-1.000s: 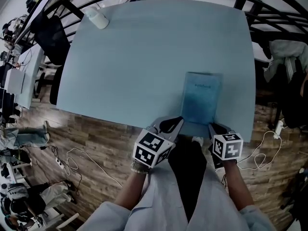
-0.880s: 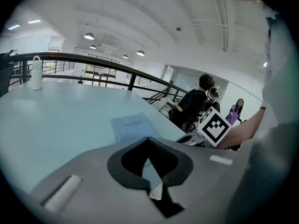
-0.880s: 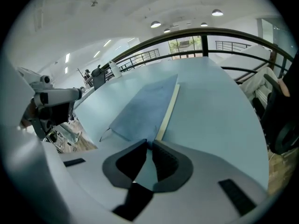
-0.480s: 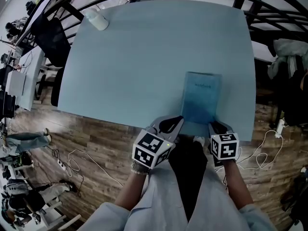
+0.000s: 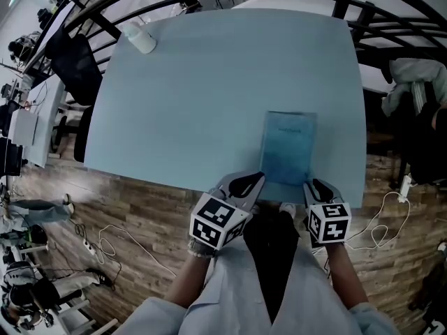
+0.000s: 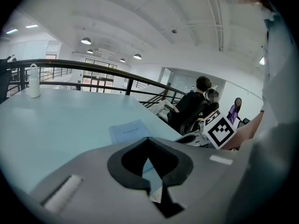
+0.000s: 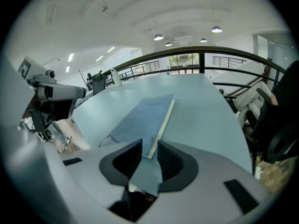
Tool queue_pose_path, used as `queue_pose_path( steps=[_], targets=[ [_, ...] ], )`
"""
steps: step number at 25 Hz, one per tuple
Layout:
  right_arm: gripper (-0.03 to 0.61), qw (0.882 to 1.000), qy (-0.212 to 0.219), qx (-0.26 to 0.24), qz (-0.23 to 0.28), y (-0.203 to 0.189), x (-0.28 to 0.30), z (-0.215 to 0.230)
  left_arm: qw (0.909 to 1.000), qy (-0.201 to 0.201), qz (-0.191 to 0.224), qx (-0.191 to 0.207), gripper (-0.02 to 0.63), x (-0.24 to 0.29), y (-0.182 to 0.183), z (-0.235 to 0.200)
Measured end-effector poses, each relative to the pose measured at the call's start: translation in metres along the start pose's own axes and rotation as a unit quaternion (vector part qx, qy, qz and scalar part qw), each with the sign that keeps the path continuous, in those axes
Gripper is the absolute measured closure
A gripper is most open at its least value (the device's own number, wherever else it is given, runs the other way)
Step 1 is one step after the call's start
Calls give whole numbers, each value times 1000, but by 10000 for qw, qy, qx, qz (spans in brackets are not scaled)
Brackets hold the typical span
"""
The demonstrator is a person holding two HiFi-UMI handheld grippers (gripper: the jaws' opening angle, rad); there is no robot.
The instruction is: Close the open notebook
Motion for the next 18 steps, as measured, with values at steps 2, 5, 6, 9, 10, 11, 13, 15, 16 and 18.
queue_pose_path(
  steps=[2,5,6,9,10,11,13,15,16,18],
  targets=[
    [489,9998,-5,-33,177,8,-8,-1,10000,1,36,32,609,-1,3,2],
    [499,9987,-52,-106,491,23,-21,-3,9999,-3,93,95,609,-1,9,4],
    [507,9981,-76,-111,602,28,-25,-3,9999,-4,116,123,609,-1,11,5],
    [531,9953,-148,-76,955,45,-37,-2,9995,-6,201,228,609,-1,21,6],
    [536,9941,-162,-66,1070,50,-41,-1,9994,-8,228,267,609,-2,24,7],
    [540,9929,-169,-64,1179,54,-46,-1,9992,-6,251,307,609,-2,28,9],
    [545,9903,-176,-91,1375,63,-56,-1,9988,13,299,391,609,-4,34,11],
    [549,9876,-186,-134,1551,72,-64,-3,9982,41,372,473,609,-7,41,12],
    [552,9862,-192,-152,1635,76,-68,-4,9979,55,412,506,609,-9,44,12],
    [557,9833,-213,-171,1797,84,-76,-5,9973,83,476,548,609,-13,50,14]
  ],
)
Point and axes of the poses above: the fingertips, and each gripper's own axes: x forward along the fingers, z to its right, y out of its top, the point moved 9 cm from there along -x, backward along the fingers, and after that the axes turned 13 degrees about -y, right-handed, at the moved point
